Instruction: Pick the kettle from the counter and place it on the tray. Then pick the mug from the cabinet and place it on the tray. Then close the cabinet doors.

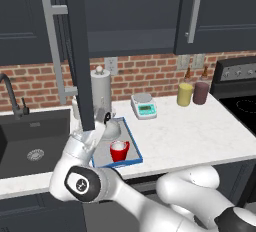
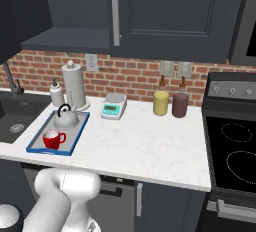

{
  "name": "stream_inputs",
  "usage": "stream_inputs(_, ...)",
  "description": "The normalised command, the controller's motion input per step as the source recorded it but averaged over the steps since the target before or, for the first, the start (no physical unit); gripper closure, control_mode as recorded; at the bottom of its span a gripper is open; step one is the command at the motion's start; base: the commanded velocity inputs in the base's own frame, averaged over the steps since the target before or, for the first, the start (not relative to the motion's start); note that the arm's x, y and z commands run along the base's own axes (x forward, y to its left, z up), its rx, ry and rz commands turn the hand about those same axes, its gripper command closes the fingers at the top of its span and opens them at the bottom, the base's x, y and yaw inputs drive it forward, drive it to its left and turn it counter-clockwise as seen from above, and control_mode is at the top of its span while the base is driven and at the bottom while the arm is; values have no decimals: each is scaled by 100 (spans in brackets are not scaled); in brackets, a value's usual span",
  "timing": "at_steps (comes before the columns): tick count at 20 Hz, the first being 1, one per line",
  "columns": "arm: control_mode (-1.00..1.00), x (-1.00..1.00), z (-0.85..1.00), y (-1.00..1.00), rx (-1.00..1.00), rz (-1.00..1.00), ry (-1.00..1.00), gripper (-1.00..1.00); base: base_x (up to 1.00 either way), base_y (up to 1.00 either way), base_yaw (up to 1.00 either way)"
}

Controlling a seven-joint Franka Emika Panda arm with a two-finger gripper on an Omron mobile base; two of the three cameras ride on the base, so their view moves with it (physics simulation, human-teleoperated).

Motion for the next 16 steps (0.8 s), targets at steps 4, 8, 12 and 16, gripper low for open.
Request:
stream_inputs(4,-100,0,-23,19,-3,15,1,-100,0,0,0)
stream_inputs(8,-100,1,-25,12,-1,16,0,-100,0,0,0)
stream_inputs(12,-100,1,-15,18,0,15,0,-100,0,0,0)
stream_inputs(16,-100,0,-10,26,-1,15,1,-100,0,0,0)
